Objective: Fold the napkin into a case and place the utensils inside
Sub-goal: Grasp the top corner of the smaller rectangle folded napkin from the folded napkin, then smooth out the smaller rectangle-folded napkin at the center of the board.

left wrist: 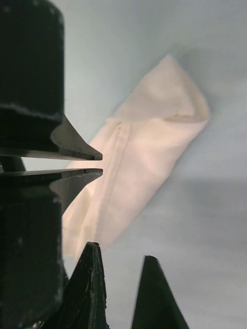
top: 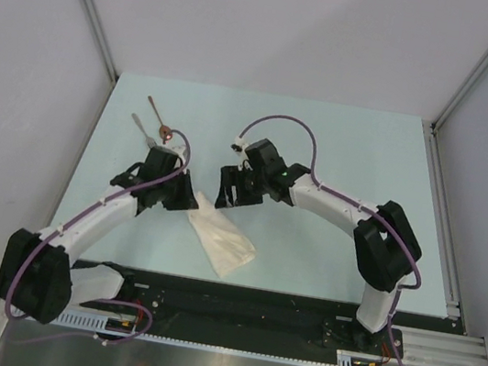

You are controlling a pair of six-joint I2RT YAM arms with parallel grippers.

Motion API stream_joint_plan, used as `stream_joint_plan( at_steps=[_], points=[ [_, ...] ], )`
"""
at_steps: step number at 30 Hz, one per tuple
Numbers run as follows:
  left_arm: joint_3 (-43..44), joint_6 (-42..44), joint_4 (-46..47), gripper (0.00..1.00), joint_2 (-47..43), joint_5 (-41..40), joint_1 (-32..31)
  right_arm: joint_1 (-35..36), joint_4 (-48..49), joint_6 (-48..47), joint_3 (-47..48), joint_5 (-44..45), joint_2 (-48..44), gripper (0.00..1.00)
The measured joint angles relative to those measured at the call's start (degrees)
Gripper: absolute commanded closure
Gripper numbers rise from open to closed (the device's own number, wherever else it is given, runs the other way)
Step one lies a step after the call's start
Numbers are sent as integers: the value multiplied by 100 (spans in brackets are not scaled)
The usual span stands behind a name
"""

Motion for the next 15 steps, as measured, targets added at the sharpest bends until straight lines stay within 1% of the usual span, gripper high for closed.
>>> stream_joint_plan(
  at_steps=[3,6,8,11,15],
  points=[
    [-579,-208,149,94,-461,273,-313,216,-798,-682,2,367,-192,21],
    [-1095,-501,365,94,-573,616,-658,505,-1294,-1178,-146,678,-319,19],
    [-1355,-671,522,94,-566,754,-780,684,-1545,-1419,-332,841,-433,14],
    [-1556,-863,741,95,-527,890,-872,964,-1827,-1661,-417,1084,-496,14],
    [-1746,-1071,1110,96,-334,999,-909,1211,-1893,-1825,-492,1266,-501,17]
  ],
)
